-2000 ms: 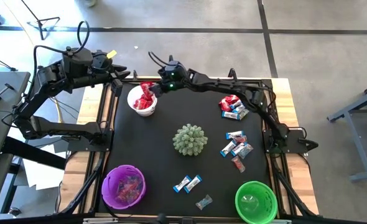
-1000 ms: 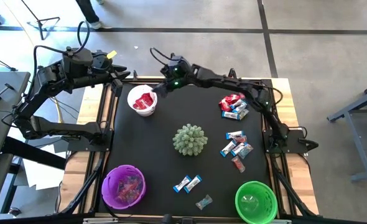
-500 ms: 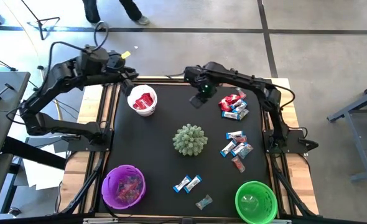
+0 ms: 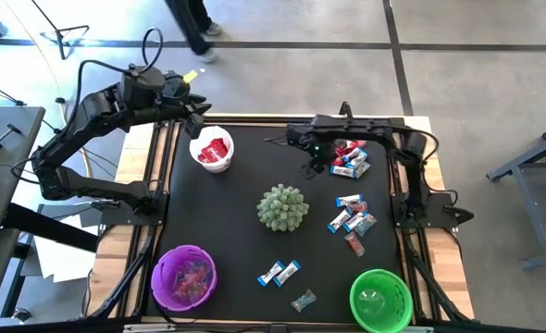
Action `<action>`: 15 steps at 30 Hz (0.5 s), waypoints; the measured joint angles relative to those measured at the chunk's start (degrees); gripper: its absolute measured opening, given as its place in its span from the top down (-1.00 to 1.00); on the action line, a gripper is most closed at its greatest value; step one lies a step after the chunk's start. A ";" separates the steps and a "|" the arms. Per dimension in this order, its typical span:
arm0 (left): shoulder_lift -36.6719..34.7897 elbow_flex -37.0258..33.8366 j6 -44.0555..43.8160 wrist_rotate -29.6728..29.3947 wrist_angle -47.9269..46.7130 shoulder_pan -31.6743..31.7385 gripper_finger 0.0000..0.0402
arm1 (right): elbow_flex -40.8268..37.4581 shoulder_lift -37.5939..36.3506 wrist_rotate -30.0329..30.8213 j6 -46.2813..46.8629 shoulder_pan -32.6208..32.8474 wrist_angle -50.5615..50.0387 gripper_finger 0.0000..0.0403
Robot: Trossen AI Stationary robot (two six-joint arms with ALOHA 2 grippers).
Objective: Organize candy in baskets
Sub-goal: Put the red candy into the white bucket
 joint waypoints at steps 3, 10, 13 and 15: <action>-0.04 0.00 0.43 -0.01 0.58 0.01 0.48 | -7.62 -5.36 -2.74 3.65 -0.77 9.96 0.39; 0.00 0.00 2.49 -0.20 5.81 0.36 0.48 | -19.93 -12.21 3.86 12.18 -4.81 20.97 0.39; -0.02 0.00 3.56 -0.19 8.63 0.47 0.48 | -22.28 -12.19 4.45 12.78 -6.55 23.09 0.39; -0.02 0.00 3.94 -0.01 10.30 0.60 0.48 | -23.01 -12.11 4.63 12.47 -7.18 25.58 0.39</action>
